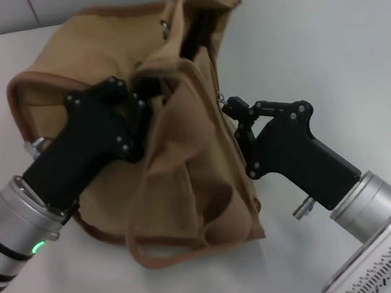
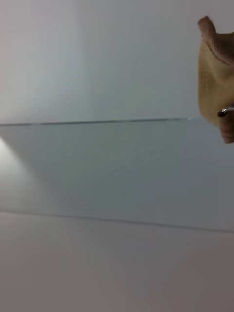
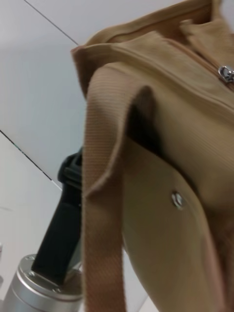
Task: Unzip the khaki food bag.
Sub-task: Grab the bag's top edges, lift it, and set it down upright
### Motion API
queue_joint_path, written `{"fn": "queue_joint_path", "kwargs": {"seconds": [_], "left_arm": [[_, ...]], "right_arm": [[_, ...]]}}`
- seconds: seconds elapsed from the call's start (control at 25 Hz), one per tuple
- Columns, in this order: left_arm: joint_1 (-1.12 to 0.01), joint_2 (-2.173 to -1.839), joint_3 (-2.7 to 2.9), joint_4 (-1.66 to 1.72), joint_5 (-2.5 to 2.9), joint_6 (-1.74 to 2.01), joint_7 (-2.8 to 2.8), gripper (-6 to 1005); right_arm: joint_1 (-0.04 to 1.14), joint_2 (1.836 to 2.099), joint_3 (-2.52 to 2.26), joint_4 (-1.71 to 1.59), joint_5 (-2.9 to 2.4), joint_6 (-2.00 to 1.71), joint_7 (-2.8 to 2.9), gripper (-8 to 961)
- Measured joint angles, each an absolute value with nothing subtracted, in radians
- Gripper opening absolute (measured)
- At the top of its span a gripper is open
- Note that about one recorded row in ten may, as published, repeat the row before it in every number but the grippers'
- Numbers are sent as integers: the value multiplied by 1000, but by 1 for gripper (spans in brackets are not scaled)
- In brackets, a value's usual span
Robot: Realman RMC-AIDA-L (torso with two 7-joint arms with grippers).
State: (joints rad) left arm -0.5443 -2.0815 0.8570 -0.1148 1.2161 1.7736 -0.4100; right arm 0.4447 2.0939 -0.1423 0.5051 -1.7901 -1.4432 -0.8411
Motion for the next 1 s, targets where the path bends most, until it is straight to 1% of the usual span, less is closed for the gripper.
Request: {"fn": "queue_joint_path", "kwargs": {"seconds": [0.36, 0.64, 1.0], "left_arm": [[-522, -2082, 677, -161, 1216, 1806, -418, 63], [-485, -2081, 596, -156, 1211, 1814, -452, 63], [-476, -2080, 595, -146, 1213, 1810, -461, 64]], "right_arm": [[386, 2094, -143, 472, -1790, -1459, -811, 26], [332, 2093, -152, 384, -1790, -1536, -731, 35], [324, 2091, -156, 355, -1790, -1579, -675, 48]]}}
